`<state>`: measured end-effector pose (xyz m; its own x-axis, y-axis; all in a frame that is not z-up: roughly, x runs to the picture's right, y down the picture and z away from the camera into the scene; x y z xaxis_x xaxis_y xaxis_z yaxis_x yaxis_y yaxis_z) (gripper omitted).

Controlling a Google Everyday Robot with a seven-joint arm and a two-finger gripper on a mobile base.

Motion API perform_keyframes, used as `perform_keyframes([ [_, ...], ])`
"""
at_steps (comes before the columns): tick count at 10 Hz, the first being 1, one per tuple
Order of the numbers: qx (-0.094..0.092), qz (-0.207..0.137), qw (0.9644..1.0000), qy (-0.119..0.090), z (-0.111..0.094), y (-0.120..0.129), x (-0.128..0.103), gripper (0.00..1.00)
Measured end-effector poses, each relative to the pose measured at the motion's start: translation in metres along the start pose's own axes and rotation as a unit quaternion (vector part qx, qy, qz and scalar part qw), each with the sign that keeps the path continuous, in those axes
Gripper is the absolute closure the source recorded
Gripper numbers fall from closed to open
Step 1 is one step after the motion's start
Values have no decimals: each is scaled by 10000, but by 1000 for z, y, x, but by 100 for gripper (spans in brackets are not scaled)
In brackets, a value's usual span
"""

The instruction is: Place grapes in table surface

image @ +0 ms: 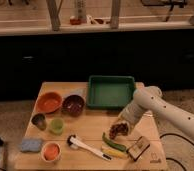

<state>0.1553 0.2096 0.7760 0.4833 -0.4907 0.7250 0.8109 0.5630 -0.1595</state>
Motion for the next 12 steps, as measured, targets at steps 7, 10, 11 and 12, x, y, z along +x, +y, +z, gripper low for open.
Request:
perform_keyframes([
  [7, -2, -9, 10000, 95, -6, -4, 3, 20],
  [10, -19, -28, 9999, 107, -6, -7, 4, 20],
  [11, -23, -33, 9999, 112, -5, -7, 4, 20],
  [12, -25, -43, 9999, 123, -6, -8, 4, 20],
])
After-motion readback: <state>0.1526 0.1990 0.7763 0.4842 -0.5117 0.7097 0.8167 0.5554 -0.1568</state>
